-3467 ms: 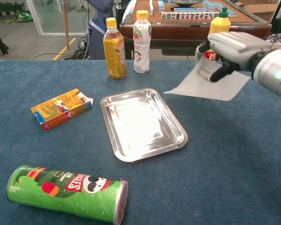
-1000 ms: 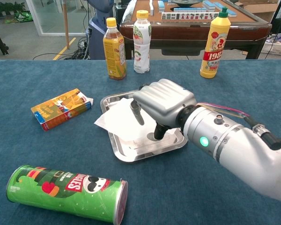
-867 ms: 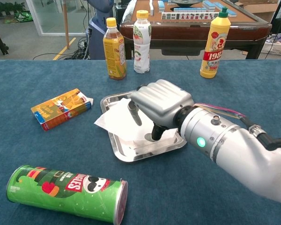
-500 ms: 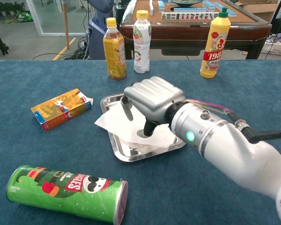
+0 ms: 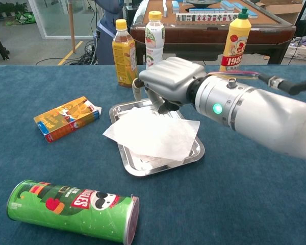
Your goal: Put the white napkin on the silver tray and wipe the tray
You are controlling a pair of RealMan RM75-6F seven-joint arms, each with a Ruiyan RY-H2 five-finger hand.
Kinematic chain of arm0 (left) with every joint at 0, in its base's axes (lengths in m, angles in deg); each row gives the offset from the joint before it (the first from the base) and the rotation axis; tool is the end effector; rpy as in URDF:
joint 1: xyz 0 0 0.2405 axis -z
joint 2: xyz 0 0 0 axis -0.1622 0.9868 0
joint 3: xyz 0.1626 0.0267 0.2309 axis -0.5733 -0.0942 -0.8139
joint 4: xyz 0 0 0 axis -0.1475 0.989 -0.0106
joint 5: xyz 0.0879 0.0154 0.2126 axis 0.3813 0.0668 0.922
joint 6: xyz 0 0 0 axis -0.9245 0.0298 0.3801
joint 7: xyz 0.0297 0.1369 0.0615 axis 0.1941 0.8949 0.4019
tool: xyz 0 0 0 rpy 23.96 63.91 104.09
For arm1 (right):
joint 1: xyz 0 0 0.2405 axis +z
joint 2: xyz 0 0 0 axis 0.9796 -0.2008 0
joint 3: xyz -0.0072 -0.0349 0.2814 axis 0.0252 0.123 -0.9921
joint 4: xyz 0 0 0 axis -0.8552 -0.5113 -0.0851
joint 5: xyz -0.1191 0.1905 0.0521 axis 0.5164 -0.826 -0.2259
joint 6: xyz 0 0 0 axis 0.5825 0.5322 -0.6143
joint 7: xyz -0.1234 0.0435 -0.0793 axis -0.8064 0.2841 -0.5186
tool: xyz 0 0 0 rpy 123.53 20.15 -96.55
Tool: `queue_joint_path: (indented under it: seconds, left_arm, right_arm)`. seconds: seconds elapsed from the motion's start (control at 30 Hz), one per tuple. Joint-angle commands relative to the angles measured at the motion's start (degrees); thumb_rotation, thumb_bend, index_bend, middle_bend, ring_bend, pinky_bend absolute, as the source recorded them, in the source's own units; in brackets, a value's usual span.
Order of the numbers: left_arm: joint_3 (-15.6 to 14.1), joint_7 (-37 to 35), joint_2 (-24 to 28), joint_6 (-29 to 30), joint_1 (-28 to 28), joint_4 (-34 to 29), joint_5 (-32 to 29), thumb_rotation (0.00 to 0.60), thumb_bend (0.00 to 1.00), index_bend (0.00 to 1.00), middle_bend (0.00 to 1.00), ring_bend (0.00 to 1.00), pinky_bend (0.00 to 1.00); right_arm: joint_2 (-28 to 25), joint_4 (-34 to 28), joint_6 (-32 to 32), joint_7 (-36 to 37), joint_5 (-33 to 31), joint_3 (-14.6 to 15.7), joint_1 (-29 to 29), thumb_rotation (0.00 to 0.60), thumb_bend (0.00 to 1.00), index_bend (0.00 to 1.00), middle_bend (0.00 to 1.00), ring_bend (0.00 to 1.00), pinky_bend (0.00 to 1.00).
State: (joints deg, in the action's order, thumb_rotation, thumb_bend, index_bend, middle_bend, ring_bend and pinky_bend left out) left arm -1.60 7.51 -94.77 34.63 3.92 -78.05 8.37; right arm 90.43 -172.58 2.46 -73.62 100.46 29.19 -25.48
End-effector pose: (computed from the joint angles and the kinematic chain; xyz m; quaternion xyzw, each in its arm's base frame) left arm -0.3687 0.1161 0.1957 -0.5596 -0.3925 -0.3727 0.6276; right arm -0.0466 -0.3536 -0.0888 0.8308 -0.1914 0.3332 0.4026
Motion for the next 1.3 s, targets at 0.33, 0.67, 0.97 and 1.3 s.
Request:
queue_joint_path:
  seconds: [0.33,0.67,0.97,1.3]
  left_arm:
    - [-0.01,0.65,0.48,0.62,-0.54,-0.66,-0.15,0.600,0.27,0.20,0.12,0.12,0.00]
    - [-0.07,1.08,0.55,0.73,-0.78,-0.96,-0.15,0.600,0.27,0.20,0.12,0.12,0.00]
    - [-0.18,0.66,0.64,1.17,-1.37,-0.76,-0.39,0.600,0.27,0.20,0.12,0.12,0.00]
    - [-0.16,-0.30,0.64,1.47,-1.95,-0.10,-0.88,0.600,0.27,0.20,0.12,0.12,0.00]
  right_arm:
    - [-2.12,-1.58,5.99,1.13,-10.67,-0.16,6.16,0.600,1.00,0.30,0.05,0.00,0.01]
    - [1.04,1.81,6.82,1.77,-10.69,2.28,10.27,0.600,1.00,0.31,0.02,0.00,0.00]
    - [5.68,6.32,6.15,1.73,-8.72,5.26,12.16,0.600,1.00,0.31,0.02,0.00,0.00]
    - [9.71,12.03,6.63,3.32,-8.03,5.21,13.57,0.600,1.00,0.31,0.02,0.00,0.00]
